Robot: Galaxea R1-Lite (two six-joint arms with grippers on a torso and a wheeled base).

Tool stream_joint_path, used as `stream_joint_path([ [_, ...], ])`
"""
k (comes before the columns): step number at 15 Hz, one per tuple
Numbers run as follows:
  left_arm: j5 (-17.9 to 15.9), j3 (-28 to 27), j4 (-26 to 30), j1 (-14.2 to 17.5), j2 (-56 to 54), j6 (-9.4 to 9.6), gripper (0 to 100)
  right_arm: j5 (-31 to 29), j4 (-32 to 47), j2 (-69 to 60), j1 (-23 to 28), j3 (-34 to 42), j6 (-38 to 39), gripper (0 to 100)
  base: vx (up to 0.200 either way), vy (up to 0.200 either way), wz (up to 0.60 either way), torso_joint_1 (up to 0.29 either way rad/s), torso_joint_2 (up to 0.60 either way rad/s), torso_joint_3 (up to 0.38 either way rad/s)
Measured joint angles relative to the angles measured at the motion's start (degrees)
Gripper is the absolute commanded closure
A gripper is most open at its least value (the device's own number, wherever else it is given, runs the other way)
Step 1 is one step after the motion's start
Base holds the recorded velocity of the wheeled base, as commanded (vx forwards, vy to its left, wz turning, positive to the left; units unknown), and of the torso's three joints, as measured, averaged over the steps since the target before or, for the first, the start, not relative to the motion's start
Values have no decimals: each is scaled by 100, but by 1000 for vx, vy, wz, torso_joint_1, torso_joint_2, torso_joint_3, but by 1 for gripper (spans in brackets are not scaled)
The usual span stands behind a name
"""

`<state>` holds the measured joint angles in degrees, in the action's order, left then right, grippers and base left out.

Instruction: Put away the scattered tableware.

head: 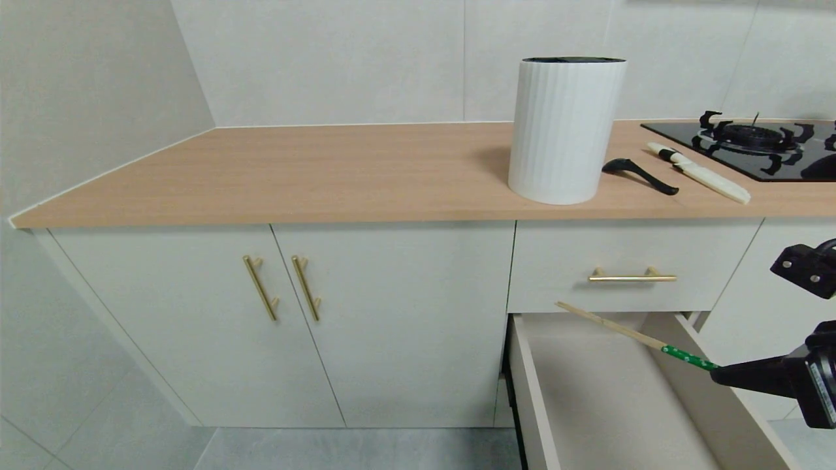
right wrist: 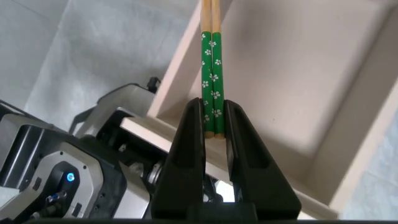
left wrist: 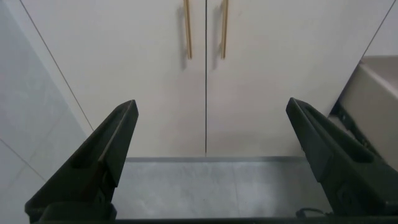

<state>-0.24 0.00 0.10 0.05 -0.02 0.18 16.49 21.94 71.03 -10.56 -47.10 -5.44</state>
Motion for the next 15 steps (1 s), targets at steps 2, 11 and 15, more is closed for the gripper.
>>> stream_joint_path([
  [2,-2,0,0,2,0,0,0,-7,2,57,1,4,0,100,0,0,0,-122,452,320],
  [11,0,0,0,2,2,0,0,-18,-273,200,4,44,9,100,0,0,0,-32,145,108],
  [15,-2,0,0,2,2,0,0,-202,-451,675,-2,124,43,100,0,0,0,0,0,0],
])
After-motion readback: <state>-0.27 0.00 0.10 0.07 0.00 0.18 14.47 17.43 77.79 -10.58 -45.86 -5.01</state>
